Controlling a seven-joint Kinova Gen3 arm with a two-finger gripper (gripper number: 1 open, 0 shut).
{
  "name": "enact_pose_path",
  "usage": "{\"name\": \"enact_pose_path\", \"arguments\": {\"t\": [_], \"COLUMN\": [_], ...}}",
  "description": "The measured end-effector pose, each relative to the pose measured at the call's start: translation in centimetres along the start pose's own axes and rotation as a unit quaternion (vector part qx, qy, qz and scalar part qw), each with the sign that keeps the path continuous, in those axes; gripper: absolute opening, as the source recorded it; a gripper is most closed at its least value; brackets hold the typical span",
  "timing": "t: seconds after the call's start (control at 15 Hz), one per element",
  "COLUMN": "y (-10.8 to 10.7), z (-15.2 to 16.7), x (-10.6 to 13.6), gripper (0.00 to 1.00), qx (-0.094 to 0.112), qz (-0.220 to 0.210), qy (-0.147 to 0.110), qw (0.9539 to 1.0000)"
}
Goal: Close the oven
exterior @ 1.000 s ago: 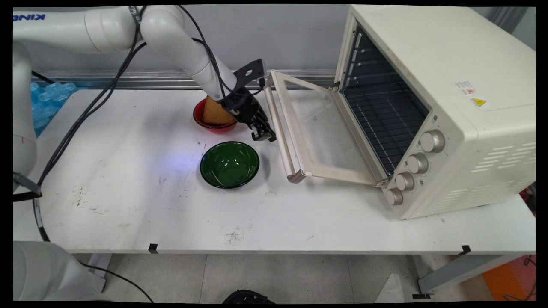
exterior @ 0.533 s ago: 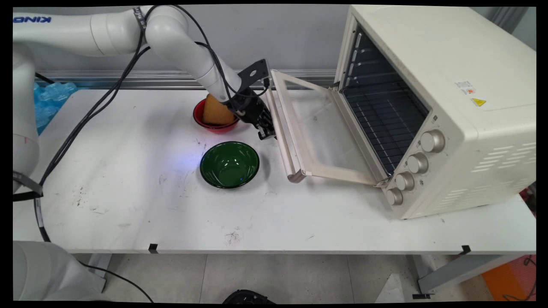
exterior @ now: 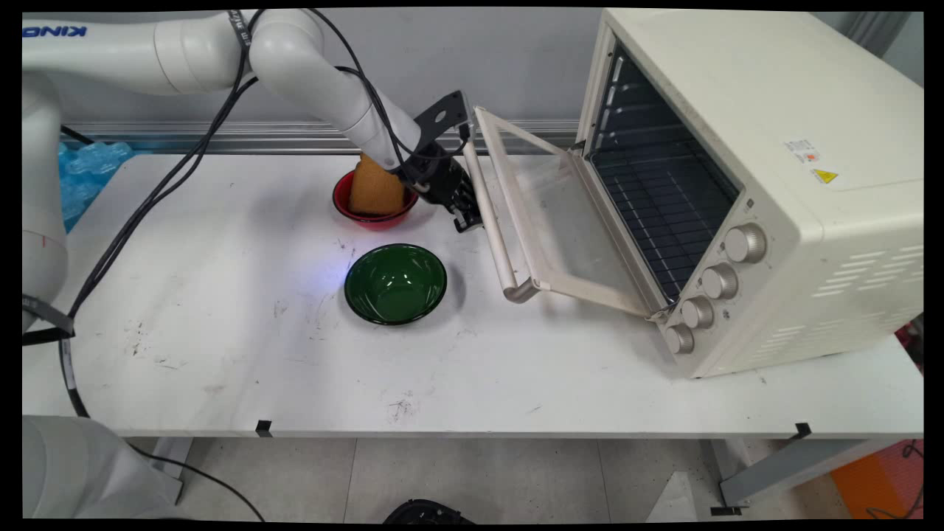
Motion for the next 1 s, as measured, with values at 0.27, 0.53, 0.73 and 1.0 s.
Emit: {"name": "enact_pose_path", "arguments": {"t": [0.27, 0.53, 0.73, 1.0], "y": [0.0, -0.1, -0.4, -0.8], "z": [-0.7, -1.2, -1.6, -1.8], "x": [1.0, 2.4, 3.9, 5.6], "gripper": [0.00, 0.00, 0.00, 0.00], "qx": [0.002, 0.004, 0.007, 0.010], "qz": [0.005, 0.011, 0.015, 0.018], "qy": [0.017, 0.034, 0.050, 0.068], "qw": [0.9998, 0.9993, 0.9986, 0.9975]}}
